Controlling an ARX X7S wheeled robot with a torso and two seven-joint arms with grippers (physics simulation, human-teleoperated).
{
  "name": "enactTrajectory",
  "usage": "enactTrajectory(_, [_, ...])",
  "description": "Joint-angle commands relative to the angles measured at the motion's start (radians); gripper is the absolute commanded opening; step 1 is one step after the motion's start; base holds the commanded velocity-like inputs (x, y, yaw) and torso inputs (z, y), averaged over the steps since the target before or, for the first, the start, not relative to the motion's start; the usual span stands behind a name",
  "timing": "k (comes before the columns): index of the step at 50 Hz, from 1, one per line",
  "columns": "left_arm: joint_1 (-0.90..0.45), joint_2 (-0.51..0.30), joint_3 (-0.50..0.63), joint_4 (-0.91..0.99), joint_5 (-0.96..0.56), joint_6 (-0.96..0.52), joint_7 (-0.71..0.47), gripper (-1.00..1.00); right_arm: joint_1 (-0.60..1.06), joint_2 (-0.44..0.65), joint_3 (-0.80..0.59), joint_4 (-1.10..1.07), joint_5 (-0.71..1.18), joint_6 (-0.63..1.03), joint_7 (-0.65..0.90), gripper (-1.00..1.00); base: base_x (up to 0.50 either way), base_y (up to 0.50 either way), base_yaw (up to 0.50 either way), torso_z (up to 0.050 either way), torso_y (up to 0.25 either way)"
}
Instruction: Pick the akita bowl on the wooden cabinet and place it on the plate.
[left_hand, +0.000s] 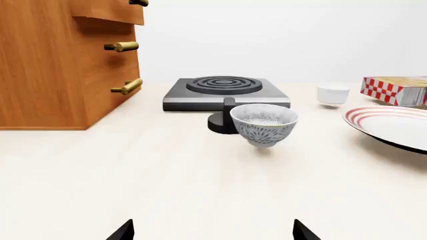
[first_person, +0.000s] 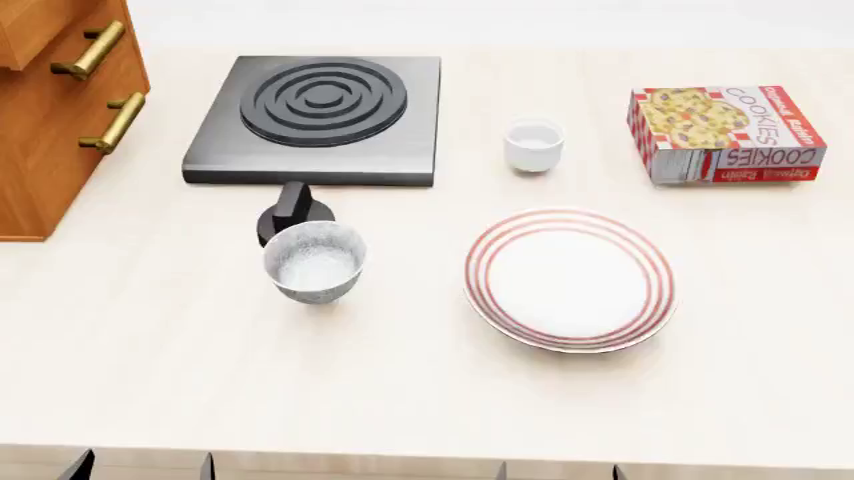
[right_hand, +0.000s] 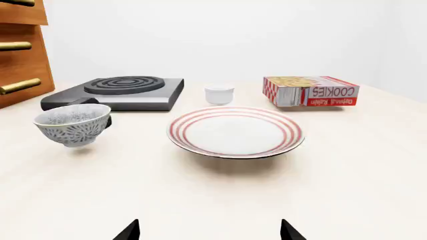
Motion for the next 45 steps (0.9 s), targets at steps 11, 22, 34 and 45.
enactTrajectory(11, [0.0, -0.045, 0.053, 0.003, -0.042, 0.001, -0.053, 1.0, -0.006, 0.044, -0.055, 0.003, 0.042, -0.014, 0.06, 1.0, 0.0, 0.0, 0.0, 0.0, 0.0])
enactTrajectory(22, [0.007, -0.061, 0.062, 0.015, -0.089, 0.023, -0.068, 1.0, -0.006, 0.064, -0.077, 0.01, 0.061, -0.026, 0.079, 1.0, 0.0, 0.0, 0.0, 0.0, 0.0])
enactTrajectory(34, [0.012, -0.078, 0.075, 0.018, -0.127, 0.04, -0.07, 1.0, -0.003, 0.079, -0.099, 0.016, 0.071, -0.037, 0.095, 1.0, 0.0, 0.0, 0.0, 0.004, 0.0])
enactTrajectory(45, [0.016, -0.093, 0.096, 0.027, -0.117, 0.049, -0.092, 1.0, 0.002, 0.087, -0.104, 0.015, 0.097, -0.025, 0.111, 1.0, 0.0, 0.0, 0.0, 0.042, 0.0])
